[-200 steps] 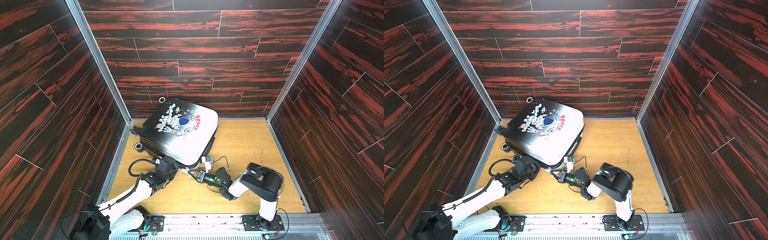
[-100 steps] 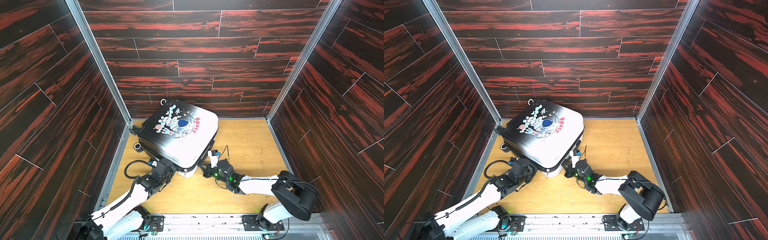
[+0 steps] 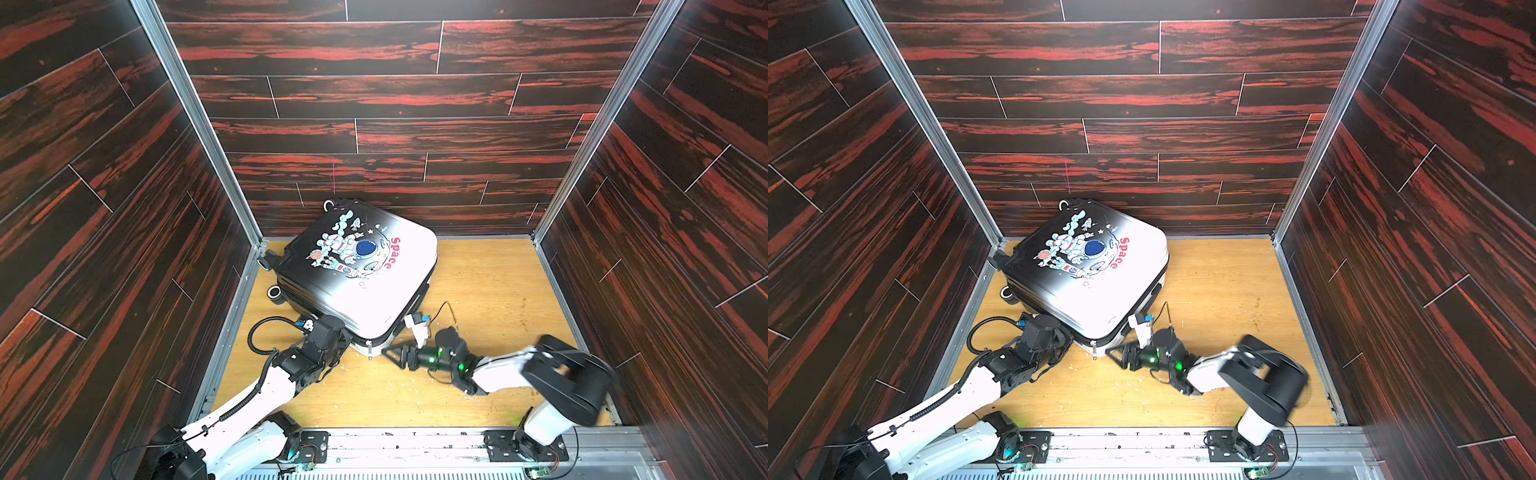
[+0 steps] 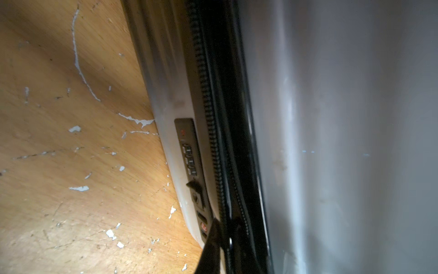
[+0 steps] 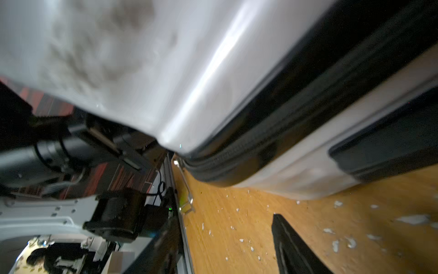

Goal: Open the suitcase zippers
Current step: Unzip the zipper on the suitcase.

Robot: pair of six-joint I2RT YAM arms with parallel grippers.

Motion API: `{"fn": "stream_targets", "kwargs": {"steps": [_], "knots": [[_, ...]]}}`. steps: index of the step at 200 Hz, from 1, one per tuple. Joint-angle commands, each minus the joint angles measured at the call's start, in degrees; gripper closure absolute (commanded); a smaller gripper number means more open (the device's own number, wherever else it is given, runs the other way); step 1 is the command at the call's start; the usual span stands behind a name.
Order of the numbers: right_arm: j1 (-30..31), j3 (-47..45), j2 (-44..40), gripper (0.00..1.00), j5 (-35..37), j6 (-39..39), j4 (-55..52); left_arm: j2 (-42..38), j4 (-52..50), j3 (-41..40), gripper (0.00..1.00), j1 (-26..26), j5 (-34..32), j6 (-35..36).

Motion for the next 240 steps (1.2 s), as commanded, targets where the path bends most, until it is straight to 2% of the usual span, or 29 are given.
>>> {"fn": "stream_targets", "kwargs": {"steps": [1,26,67,97,133,156,187,210,240], "knots": [[0.3,-1.6,6.8,0.3,-3.1,9.7,18.9,2.9,3.6,1.1,1.0,-2.0,5.1,4.1],[1.9,-0.1,12.1,0.3,-3.1,11.5,26.7,4.2,4.1,2.6,1.0,-3.7,4.9,4.1],[3.3,-0.2,12.0,0.3,-1.0,9.4,27.8,5.6,4.7,3.3,1.0,-4.5,4.6,3.6],[3.3,0.8,12.8,0.35,-0.6,9.2,26.2,6.2,5.3,3.3,1.0,-4.8,4.7,3.2],[2.5,3.1,16.5,0.44,-1.0,10.6,27.0,6.4,5.5,3.4,1.0,-5.2,4.4,2.8],[2.0,4.3,18.3,0.55,-1.7,11.4,28.2,6.6,5.6,3.4,1.0,-5.3,4.4,2.8],[1.2,3.8,19.0,0.83,-1.7,11.7,29.0,7.1,6.4,2.8,1.0,-5.4,4.5,2.5],[0.6,3.2,19.2,1.0,-1.9,11.8,29.1,7.5,7.2,2.1,1.0,-5.4,4.6,2.3],[-0.6,0.1,16.9,1.0,-0.7,11.7,29.0,6.4,5.9,1.5,1.0,-5.4,3.2,2.3]]}}
